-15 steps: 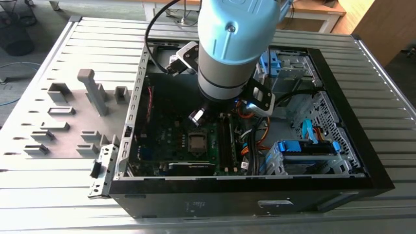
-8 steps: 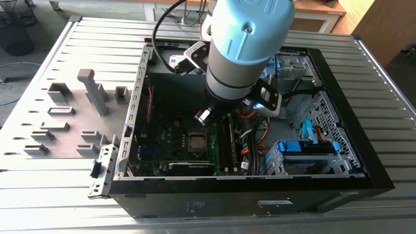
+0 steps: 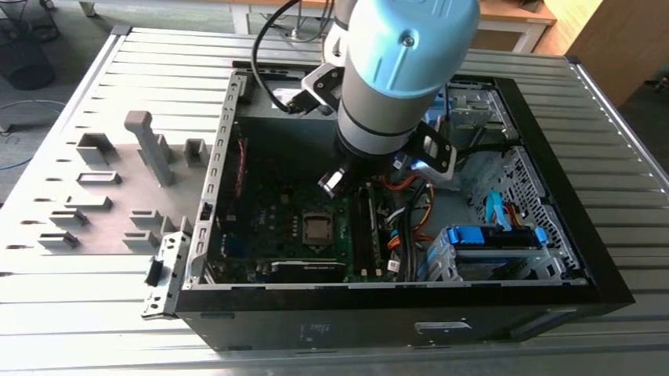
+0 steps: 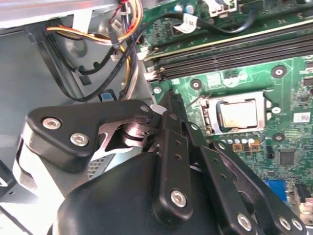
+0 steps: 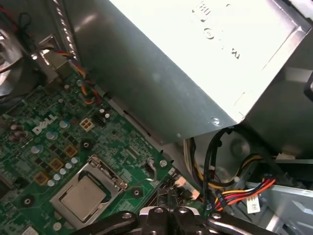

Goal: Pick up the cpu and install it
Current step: 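Close the cpu cover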

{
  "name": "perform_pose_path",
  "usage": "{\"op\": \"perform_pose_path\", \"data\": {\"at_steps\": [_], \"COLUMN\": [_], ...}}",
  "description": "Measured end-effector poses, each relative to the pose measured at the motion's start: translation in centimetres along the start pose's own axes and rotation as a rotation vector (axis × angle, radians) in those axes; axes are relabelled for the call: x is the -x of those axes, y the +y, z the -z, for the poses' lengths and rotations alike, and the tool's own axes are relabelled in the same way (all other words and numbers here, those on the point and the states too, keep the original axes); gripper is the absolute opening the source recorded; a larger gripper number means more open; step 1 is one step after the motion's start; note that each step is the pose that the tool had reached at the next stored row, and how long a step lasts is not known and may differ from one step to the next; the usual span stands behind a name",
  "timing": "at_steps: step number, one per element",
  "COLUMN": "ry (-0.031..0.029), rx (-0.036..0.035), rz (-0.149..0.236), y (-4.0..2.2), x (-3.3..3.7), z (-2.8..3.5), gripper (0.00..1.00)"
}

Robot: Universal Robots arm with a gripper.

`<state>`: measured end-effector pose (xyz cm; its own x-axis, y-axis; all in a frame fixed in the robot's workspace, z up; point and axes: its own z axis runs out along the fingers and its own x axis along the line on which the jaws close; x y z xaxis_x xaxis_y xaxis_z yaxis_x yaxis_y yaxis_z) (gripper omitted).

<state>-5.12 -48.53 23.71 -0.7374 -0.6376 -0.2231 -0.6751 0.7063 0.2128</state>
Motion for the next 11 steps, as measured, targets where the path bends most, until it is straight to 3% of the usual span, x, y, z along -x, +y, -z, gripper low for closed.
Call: {"op": "perform_pose_path", "data": {"at_steps": [11], "ry": [0.0013], "rx": [-0.0014], "rz": [0.0], "y": [0.73], "x": [0.72], "z": [-0.77], "gripper": [0.11]}}
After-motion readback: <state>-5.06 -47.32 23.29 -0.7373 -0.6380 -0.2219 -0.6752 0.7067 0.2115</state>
